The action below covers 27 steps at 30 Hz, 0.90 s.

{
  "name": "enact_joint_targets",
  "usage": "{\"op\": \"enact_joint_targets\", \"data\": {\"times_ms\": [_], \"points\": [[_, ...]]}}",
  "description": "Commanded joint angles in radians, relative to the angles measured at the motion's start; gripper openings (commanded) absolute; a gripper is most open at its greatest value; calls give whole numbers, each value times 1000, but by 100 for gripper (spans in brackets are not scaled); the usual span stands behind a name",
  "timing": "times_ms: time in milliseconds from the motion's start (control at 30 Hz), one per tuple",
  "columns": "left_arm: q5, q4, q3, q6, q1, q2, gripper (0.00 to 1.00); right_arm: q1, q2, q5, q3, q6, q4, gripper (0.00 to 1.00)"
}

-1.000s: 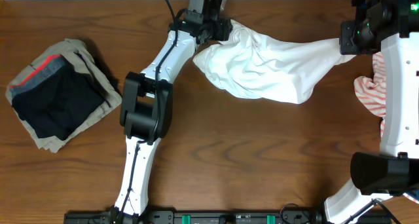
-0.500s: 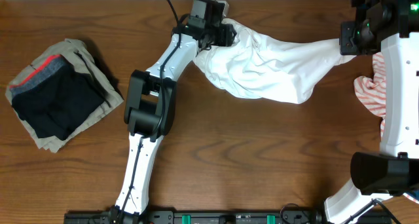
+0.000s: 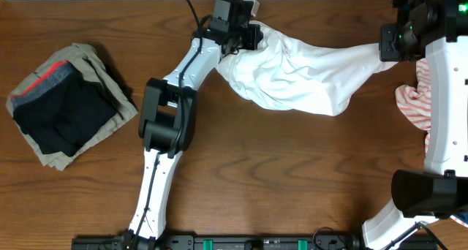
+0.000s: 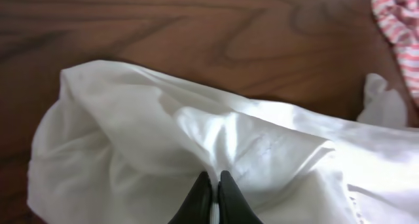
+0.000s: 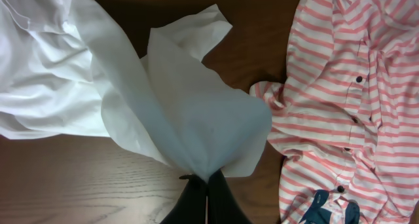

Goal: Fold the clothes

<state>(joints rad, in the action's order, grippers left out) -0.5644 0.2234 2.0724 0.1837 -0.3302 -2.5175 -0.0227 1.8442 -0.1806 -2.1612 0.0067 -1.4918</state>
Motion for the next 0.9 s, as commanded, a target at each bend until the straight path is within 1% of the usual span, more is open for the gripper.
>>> {"op": "enact_joint_targets", "data": {"times_ms": [0, 300, 433, 533, 633, 767, 800, 867], "points": [[-55, -4, 10, 2, 29, 115, 6, -3, -14, -10, -1, -7, 3, 1], [-54, 48, 10, 1, 66, 405, 6, -3, -17, -11, -2, -7, 27, 1], [-53, 107, 10, 0, 76, 536, 6, -3, -40, -11, -2, -7, 52, 1], [-44, 158, 10, -23, 93, 626, 6, -3, -84, -10, -2, -7, 77, 1], [28, 241, 10, -31, 105, 674, 6, -3, -127, -10, -2, -6, 94, 1], [96, 344, 8, -33, 106, 652, 6, -3, -148, -10, -2, -7, 92, 1], [95, 354, 8, -33, 106, 633, 12, -3, -148, -10, -2, -7, 89, 1], [95, 360, 8, -33, 106, 578, 34, -3, -143, -9, -2, -7, 82, 1]]}}
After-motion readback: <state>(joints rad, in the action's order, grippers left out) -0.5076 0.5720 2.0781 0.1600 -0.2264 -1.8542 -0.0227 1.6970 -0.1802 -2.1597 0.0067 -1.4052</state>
